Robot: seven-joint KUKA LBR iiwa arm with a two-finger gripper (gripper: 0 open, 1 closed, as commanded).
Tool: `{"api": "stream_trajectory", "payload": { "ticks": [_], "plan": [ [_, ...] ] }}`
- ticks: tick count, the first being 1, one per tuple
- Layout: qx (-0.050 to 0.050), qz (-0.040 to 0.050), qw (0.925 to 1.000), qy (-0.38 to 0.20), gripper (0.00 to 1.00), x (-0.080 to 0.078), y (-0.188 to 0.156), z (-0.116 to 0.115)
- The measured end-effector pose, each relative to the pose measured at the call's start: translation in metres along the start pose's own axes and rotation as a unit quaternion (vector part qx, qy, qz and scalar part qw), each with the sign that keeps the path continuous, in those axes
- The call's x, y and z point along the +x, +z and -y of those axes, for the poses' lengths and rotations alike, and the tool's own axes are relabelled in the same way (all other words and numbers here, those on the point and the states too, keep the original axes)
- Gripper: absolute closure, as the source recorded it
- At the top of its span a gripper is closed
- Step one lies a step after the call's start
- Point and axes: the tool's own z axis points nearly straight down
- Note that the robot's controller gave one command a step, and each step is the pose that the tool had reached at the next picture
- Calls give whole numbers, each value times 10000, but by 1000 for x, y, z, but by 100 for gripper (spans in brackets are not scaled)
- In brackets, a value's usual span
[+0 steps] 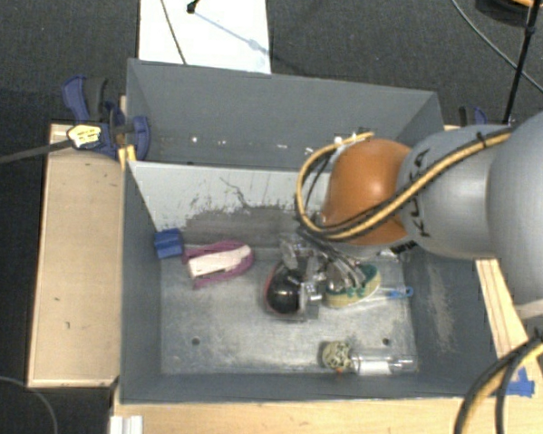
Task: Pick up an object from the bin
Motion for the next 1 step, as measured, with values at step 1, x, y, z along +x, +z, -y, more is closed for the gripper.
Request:
{"api": "stream_trajectory", "payload": {
  "ticks": [1],
  "plan": [
    [1,9,10000,-6,100,0,-2,0]
  ]
}}
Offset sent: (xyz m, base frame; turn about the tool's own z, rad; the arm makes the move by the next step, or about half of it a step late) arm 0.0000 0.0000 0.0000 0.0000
